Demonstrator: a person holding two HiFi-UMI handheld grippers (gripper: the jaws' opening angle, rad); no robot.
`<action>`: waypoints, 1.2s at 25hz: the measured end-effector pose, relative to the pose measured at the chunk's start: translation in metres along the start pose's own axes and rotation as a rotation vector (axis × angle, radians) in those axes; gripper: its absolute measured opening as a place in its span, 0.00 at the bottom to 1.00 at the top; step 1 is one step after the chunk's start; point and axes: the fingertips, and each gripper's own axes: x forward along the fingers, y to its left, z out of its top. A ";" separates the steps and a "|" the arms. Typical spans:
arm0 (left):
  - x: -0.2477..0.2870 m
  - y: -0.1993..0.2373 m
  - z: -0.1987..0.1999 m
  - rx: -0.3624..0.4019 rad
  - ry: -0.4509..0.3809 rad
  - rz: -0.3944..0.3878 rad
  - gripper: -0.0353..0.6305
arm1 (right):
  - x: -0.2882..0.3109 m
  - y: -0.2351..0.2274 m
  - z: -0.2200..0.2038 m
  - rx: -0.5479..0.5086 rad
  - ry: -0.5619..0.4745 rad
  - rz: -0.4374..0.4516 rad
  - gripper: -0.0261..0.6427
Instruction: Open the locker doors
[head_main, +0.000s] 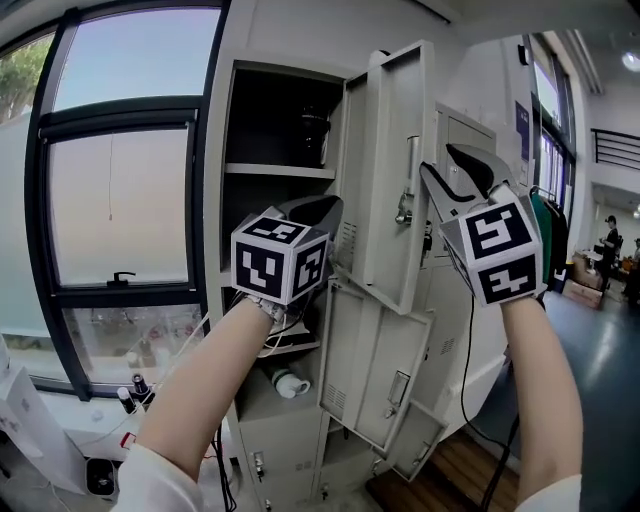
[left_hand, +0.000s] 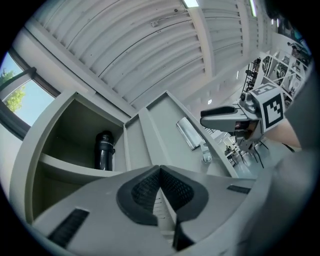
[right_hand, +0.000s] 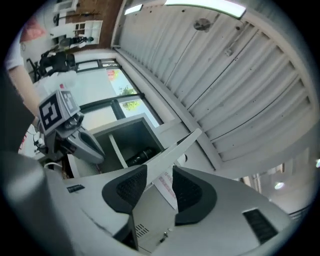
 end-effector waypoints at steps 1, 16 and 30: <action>0.002 -0.002 -0.001 -0.006 -0.001 -0.005 0.08 | -0.001 -0.002 -0.006 -0.032 0.022 -0.016 0.27; 0.008 0.000 -0.015 0.015 0.002 -0.017 0.08 | 0.012 -0.035 -0.104 -0.034 0.185 -0.123 0.14; -0.007 -0.016 -0.013 0.061 -0.058 -0.049 0.08 | 0.000 -0.021 -0.095 -0.148 0.135 -0.177 0.11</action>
